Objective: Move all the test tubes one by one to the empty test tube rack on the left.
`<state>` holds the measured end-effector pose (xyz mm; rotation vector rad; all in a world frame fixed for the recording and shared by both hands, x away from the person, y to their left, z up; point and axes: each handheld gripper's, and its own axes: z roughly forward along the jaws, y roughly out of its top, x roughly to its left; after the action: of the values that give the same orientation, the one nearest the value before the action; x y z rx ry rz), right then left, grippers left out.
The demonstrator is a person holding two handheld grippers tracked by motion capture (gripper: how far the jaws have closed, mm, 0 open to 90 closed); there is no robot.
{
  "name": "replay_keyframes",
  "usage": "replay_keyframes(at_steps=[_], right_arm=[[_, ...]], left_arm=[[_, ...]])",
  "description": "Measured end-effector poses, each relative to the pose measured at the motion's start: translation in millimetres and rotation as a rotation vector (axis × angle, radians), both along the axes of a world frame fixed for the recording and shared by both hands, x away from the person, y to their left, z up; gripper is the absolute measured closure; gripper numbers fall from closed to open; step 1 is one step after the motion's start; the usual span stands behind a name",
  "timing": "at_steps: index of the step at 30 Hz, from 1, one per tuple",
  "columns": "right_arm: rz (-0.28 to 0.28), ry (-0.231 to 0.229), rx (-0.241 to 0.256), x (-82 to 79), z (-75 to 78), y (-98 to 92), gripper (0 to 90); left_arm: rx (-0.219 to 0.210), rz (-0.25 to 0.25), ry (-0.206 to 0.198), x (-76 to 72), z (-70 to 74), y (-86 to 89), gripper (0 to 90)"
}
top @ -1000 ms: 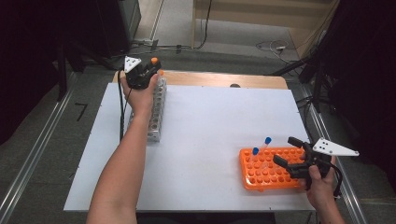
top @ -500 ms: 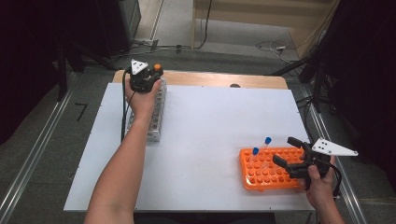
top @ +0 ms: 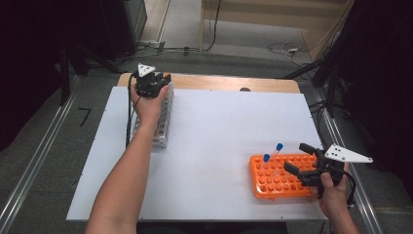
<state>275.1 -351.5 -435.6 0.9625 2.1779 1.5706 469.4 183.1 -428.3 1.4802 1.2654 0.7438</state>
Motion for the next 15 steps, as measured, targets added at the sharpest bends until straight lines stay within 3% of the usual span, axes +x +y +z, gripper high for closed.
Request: replay_keyframes(at_steps=[5,15], right_arm=[[0.001,-0.001,0.002,0.1,0.1,0.1,0.0],[0.001,0.005,0.006,1.0,-0.4,-0.2,0.0]], left_arm=[[-0.028,-0.011,0.006,-2.9,3.8,1.7,53.7],[-0.105,-0.105,0.002,-24.3,17.8,-1.4,20.3]])
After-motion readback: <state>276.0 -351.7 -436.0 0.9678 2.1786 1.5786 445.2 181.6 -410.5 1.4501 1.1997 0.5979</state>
